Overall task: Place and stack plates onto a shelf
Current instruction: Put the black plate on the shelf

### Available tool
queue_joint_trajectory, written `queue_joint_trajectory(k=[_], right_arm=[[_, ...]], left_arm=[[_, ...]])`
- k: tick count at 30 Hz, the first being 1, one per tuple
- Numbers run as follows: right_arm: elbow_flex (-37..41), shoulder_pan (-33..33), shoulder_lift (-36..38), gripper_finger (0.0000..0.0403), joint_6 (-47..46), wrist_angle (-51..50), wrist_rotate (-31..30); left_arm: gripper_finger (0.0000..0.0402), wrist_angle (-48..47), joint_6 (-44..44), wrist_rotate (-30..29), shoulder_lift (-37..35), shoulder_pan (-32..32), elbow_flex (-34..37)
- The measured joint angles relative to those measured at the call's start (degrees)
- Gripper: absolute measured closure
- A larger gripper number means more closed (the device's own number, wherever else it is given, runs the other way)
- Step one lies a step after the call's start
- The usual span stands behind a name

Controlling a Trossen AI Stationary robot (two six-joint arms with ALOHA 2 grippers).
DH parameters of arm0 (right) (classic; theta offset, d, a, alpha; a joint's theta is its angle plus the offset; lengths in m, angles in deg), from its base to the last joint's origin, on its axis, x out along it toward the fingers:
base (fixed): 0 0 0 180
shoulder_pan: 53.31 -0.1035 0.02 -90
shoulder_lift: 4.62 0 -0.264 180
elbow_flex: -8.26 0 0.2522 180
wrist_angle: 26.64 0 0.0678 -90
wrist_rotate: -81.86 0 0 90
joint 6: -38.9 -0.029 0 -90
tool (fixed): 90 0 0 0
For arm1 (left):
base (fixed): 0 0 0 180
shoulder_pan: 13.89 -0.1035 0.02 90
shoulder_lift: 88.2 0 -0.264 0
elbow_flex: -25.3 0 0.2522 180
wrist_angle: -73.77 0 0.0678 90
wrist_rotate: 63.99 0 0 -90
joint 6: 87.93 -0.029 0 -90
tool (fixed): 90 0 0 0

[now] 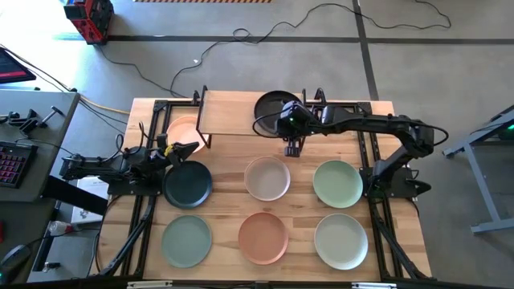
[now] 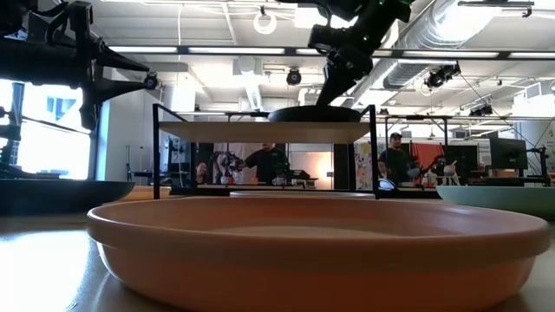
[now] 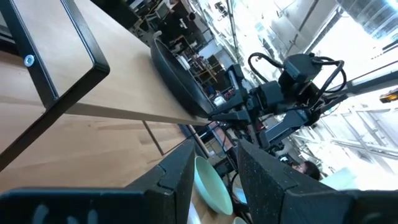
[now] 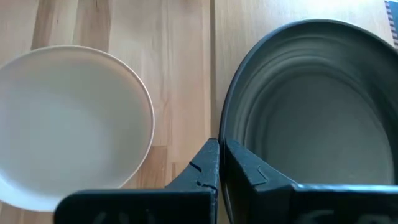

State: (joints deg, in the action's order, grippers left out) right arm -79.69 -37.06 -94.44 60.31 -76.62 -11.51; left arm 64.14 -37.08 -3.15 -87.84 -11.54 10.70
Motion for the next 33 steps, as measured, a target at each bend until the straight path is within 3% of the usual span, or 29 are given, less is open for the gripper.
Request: queue_joint_trajectory(k=[33], right_arm=[[0.0, 0.0, 0.2, 0.0402, -0.1, -1.4, -0.7]], left_arm=[[0.0293, -0.1, 0.0, 0.0, 0.0, 0.0, 0.0]])
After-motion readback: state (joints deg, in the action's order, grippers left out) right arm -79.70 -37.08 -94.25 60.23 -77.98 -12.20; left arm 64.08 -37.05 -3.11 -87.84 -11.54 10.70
